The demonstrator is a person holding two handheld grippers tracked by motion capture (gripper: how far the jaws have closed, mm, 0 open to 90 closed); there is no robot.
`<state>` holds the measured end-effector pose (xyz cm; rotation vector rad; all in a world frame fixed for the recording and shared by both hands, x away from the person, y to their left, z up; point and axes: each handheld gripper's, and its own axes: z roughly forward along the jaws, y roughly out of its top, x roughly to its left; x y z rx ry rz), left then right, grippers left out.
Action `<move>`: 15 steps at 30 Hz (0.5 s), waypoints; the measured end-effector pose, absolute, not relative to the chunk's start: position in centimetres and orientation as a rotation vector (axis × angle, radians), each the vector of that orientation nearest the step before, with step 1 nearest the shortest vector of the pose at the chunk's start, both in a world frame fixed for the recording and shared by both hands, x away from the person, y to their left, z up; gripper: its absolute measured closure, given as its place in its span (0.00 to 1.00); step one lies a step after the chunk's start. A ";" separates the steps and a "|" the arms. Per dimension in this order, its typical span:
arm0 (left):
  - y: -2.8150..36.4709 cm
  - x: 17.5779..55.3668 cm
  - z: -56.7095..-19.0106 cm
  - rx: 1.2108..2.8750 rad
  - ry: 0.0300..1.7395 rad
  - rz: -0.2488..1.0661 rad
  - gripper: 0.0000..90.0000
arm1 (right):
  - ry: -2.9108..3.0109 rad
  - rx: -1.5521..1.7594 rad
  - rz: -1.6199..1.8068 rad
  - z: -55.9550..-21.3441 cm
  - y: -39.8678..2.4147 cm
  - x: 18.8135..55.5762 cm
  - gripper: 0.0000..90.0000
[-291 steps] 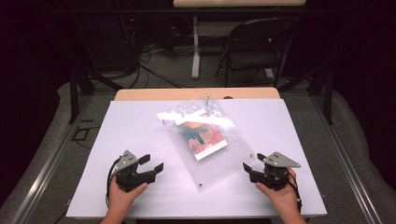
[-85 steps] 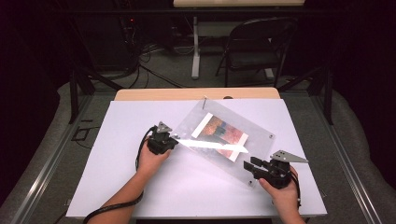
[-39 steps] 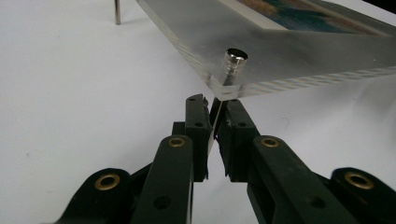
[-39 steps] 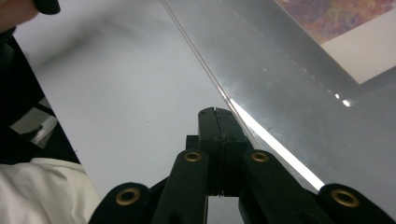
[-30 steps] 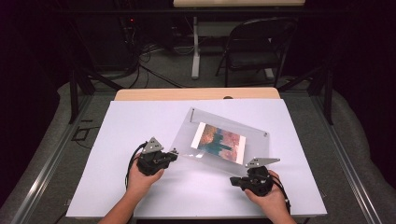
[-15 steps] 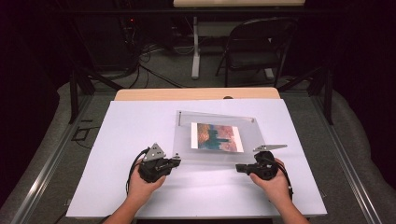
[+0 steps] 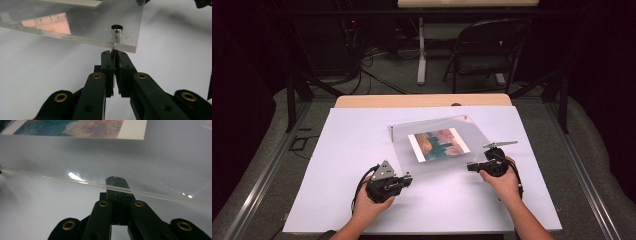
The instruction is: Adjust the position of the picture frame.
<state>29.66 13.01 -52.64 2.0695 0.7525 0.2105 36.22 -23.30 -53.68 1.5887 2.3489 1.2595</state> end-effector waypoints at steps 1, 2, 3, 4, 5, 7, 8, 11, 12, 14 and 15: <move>12.8 29.6 -52.7 2.071 0.747 0.205 0.95 | 2.343 1.594 1.261 -53.7 -23.3 36.4 1.00; 12.7 29.5 -52.7 2.078 0.741 0.206 0.95 | 2.338 1.595 1.251 -53.8 -23.3 36.7 1.00; 12.5 29.5 -52.8 2.075 0.741 0.201 0.95 | 2.335 1.596 1.233 -53.8 -23.3 36.8 1.00; 12.5 29.4 -52.8 2.083 0.737 0.201 0.95 | 2.332 1.598 1.227 -53.8 -23.3 36.9 1.00; 12.4 29.4 -52.8 2.078 0.734 0.194 0.95 | 2.324 1.596 1.234 -53.9 -23.3 37.0 1.00; 12.1 29.4 -52.9 2.084 0.738 0.188 0.95 | 2.324 1.601 1.237 -54.0 -23.6 37.1 1.00; 12.0 29.4 -53.0 2.087 0.735 0.186 0.95 | 2.323 1.607 1.234 -54.0 -23.7 37.1 1.00; 11.9 29.4 -53.1 2.087 0.742 0.175 0.95 | 2.307 1.619 1.228 -54.1 -24.0 37.0 1.00; 11.9 29.4 -53.1 2.090 0.747 0.168 0.95 | 2.301 1.611 1.227 -54.2 -24.0 36.9 1.00; 11.7 29.4 -53.3 2.106 0.751 0.168 0.94 | 2.298 1.586 1.187 -54.0 -24.0 36.4 1.00; 11.6 29.4 -53.4 2.114 0.745 0.160 0.94 | 2.301 1.557 1.163 -53.8 -24.0 36.0 1.00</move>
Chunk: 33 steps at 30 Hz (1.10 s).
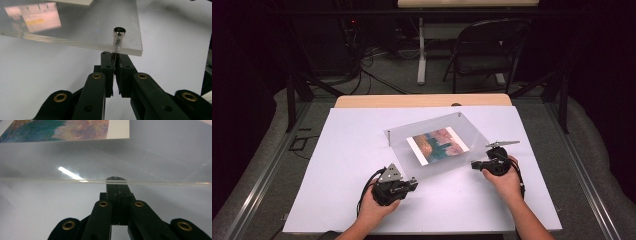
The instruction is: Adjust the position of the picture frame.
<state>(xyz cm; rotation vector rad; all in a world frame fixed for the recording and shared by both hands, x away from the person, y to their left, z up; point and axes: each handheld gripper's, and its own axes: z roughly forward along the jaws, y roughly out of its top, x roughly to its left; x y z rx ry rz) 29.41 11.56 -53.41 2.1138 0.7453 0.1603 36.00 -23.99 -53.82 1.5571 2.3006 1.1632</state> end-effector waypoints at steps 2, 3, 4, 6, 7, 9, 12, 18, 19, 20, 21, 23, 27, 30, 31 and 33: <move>11.2 29.3 -53.6 2.127 0.739 0.151 0.94 | 2.304 1.518 1.129 -53.4 -24.0 35.2 1.00; 10.9 29.2 -53.7 2.135 0.731 0.143 0.94 | 2.309 1.503 1.115 -53.2 -24.0 34.8 1.00; 10.7 29.2 -53.8 2.142 0.722 0.140 0.94 | 2.310 1.485 1.102 -52.9 -24.1 34.2 1.00; 10.1 29.1 -54.0 2.151 0.709 0.127 0.94 | 2.302 1.452 1.095 -52.6 -24.2 33.1 1.00; 9.9 29.0 -54.1 2.157 0.702 0.119 0.93 | 2.301 1.442 1.090 -52.5 -24.2 32.7 1.00; 9.4 28.9 -54.4 2.162 0.695 0.106 0.93 | 2.289 1.422 1.093 -52.2 -24.3 31.6 1.00; 8.9 28.8 -54.8 2.190 0.686 0.112 0.93 | 2.273 1.392 1.135 -52.1 -24.1 30.2 0.97; 9.0 28.8 -55.0 2.185 0.666 0.119 0.92 | 2.258 1.347 1.239 -52.6 -23.3 28.9 0.92; 9.1 28.8 -55.0 2.185 0.665 0.121 0.92 | 2.250 1.334 1.254 -52.6 -23.2 28.9 0.91; 9.0 28.7 -55.1 2.177 0.673 0.120 0.92 | 2.239 1.327 1.269 -52.5 -23.0 28.9 0.90; 9.1 28.8 -55.1 2.171 0.673 0.110 0.92 | 2.228 1.314 1.284 -52.5 -22.9 28.9 0.88; 9.2 28.8 -55.1 2.169 0.678 0.098 0.91 | 2.213 1.294 1.303 -52.6 -22.8 28.8 0.87; 9.5 29.0 -55.0 2.149 0.676 0.078 0.81 | 2.212 1.311 1.316 -52.8 -23.0 28.8 0.83; 9.8 29.0 -54.8 2.135 0.700 0.047 0.72 | 2.211 1.337 1.320 -53.0 -23.2 28.9 0.80; 9.9 29.0 -54.9 2.135 0.706 0.049 0.69 | 2.205 1.335 1.326 -53.1 -23.2 28.9 0.77; 10.0 29.0 -54.9 2.133 0.710 0.038 0.60 | 2.206 1.334 1.333 -53.1 -23.3 29.0 0.73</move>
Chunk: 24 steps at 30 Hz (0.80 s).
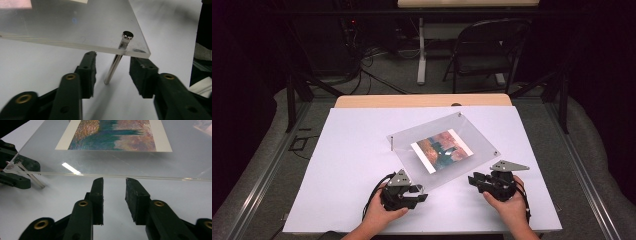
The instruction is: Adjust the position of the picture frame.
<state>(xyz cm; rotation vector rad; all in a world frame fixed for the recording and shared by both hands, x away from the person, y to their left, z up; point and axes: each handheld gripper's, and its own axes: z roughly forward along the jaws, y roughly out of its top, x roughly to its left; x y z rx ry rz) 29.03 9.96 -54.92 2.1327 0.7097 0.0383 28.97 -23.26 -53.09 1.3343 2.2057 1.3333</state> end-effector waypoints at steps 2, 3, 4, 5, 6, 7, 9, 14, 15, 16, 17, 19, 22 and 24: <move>10.0 29.0 -55.0 2.136 0.699 0.041 0.55 | 2.201 1.337 1.350 -53.2 -23.2 29.0 0.68; 10.0 29.0 -54.9 2.138 0.693 0.039 0.52 | 2.201 1.335 1.352 -53.2 -23.2 29.0 0.66; 10.1 29.0 -54.8 2.134 0.691 0.033 0.50 | 2.200 1.334 1.352 -53.2 -23.1 29.0 0.64; 10.2 28.9 -54.8 2.128 0.691 0.030 0.49 | 2.198 1.326 1.347 -53.3 -23.1 29.0 0.63; 10.4 28.8 -54.8 2.125 0.687 0.028 0.48 | 2.200 1.317 1.343 -53.3 -23.0 29.0 0.62; 10.5 28.8 -54.7 2.127 0.683 0.036 0.47 | 2.204 1.305 1.338 -53.2 -23.0 28.9 0.62; 10.8 28.6 -54.6 2.115 0.683 0.048 0.46 | 2.202 1.274 1.330 -53.2 -22.9 28.9 0.61; 11.7 28.4 -54.2 2.092 0.701 0.058 0.43 | 2.204 1.252 1.320 -52.9 -22.8 28.7 0.61; 11.9 28.4 -54.1 2.092 0.697 0.058 0.43 | 2.197 1.252 1.324 -52.9 -22.7 28.6 0.60; 12.0 28.4 -54.1 2.093 0.699 0.061 0.43 | 2.196 1.251 1.324 -52.9 -22.7 28.6 0.58; 12.1 28.3 -54.0 2.090 0.704 0.066 0.43 | 2.194 1.247 1.322 -52.9 -22.7 28.6 0.57; 12.5 28.2 -53.9 2.094 0.711 0.071 0.43 | 2.194 1.246 1.317 -52.9 -22.7 28.6 0.56; 13.1 28.1 -53.7 2.091 0.717 0.091 0.43 | 2.199 1.239 1.306 -52.9 -22.7 28.6 0.55; 13.6 28.1 -53.6 2.083 0.731 0.089 0.43 | 2.199 1.234 1.296 -52.9 -22.7 28.6 0.54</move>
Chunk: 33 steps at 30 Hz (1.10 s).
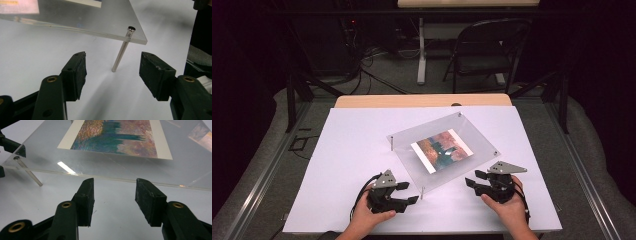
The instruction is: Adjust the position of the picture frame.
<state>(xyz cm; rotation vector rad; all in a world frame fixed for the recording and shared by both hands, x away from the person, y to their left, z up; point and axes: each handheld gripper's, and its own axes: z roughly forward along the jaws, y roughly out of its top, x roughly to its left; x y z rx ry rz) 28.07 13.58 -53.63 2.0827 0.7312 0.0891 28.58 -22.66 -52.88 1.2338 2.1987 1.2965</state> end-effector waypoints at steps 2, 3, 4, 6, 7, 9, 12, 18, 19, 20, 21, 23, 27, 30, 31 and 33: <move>14.1 28.1 -53.5 2.074 0.744 0.090 0.43 | 2.193 1.228 1.299 -52.9 -22.6 28.6 0.54; 14.3 28.0 -53.5 2.064 0.752 0.089 0.42 | 2.194 1.229 1.297 -52.9 -22.6 28.6 0.53; 14.7 28.1 -53.3 2.062 0.756 0.100 0.42 | 2.195 1.230 1.296 -52.9 -22.6 28.6 0.53; 15.4 28.3 -53.2 2.051 0.774 0.120 0.42 | 2.194 1.236 1.289 -52.9 -22.6 28.6 0.53; 15.9 28.4 -53.1 2.035 0.793 0.123 0.42 | 2.194 1.238 1.288 -52.9 -22.6 28.6 0.52; 16.6 28.8 -52.9 2.015 0.822 0.134 0.43 | 2.188 1.228 1.282 -53.0 -22.5 28.5 0.51; 17.8 29.5 -52.7 1.995 0.869 0.162 0.44 | 2.189 1.218 1.276 -52.8 -22.5 28.4 0.51; 19.2 31.3 -52.5 1.956 0.935 0.212 0.47 | 2.182 1.180 1.276 -52.5 -22.2 28.2 0.51; 19.4 31.7 -52.5 1.953 0.950 0.219 0.47 | 2.180 1.180 1.275 -52.5 -22.2 28.2 0.51; 19.6 32.1 -52.5 1.948 0.965 0.229 0.47 | 2.171 1.187 1.273 -52.5 -22.2 28.1 0.52; 19.7 32.4 -52.5 1.952 0.976 0.237 0.47 | 2.170 1.185 1.272 -52.5 -22.2 28.1 0.52; 19.9 33.2 -52.6 1.958 0.992 0.253 0.48 | 2.173 1.183 1.278 -52.5 -22.2 28.1 0.53; 20.1 35.1 -52.7 1.984 1.004 0.295 0.57 | 2.172 1.193 1.287 -52.4 -22.2 28.1 0.54; 19.9 36.6 -53.0 2.002 1.011 0.358 0.63 | 2.170 1.195 1.289 -52.4 -22.2 28.1 0.54; 19.8 36.9 -53.1 2.004 1.012 0.370 0.64 | 2.169 1.196 1.291 -52.4 -22.2 28.1 0.54; 19.7 37.9 -53.3 2.004 1.030 0.386 0.66 | 2.167 1.196 1.294 -52.4 -22.2 28.1 0.54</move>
